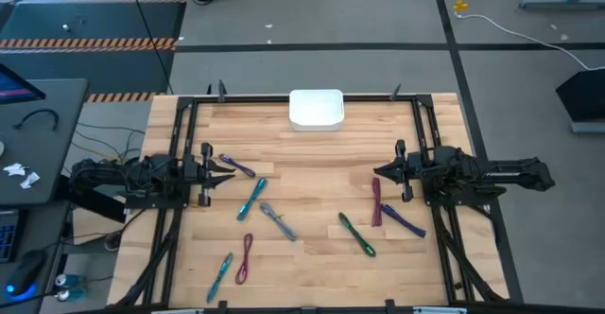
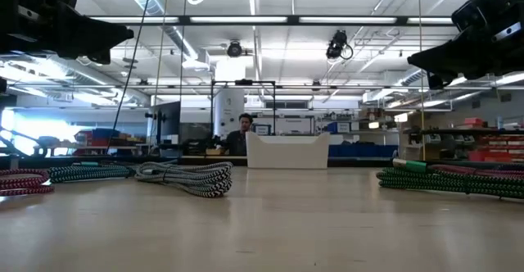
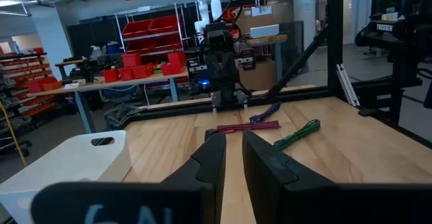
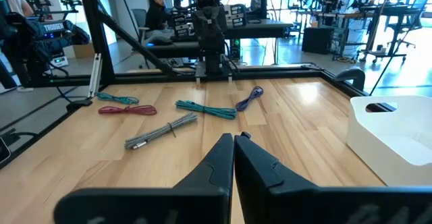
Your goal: Pick and place USB-C Cables
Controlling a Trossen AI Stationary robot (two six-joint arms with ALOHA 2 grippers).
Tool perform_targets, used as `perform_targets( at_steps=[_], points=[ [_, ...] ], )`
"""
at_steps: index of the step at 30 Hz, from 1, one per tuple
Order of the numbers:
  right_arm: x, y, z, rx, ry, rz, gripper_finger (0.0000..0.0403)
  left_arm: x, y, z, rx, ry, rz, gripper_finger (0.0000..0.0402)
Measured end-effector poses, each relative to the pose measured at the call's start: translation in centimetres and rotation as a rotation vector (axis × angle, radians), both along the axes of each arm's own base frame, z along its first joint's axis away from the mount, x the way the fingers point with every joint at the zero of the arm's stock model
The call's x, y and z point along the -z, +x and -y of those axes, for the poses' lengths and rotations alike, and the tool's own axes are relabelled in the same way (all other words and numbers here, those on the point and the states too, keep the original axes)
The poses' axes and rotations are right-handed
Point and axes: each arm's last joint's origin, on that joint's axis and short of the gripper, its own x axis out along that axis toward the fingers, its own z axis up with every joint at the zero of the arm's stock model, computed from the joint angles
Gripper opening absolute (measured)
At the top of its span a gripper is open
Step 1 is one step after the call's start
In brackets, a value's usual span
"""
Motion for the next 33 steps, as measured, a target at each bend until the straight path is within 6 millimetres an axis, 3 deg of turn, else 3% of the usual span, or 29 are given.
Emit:
perform_targets(
  at_steps=[28,33],
  points=[
    [0.0,0.0,0.0,0.0,0.0,0.0,0.0019,0.0,0.0,0.0,0.0,0.0,0.0,0.0053],
    [-1.2,0.0,0.1,0.049,-0.005,0.126,0.0019,0.0,0.0,0.0,0.0,0.0,0.0,0.0059]
  ],
)
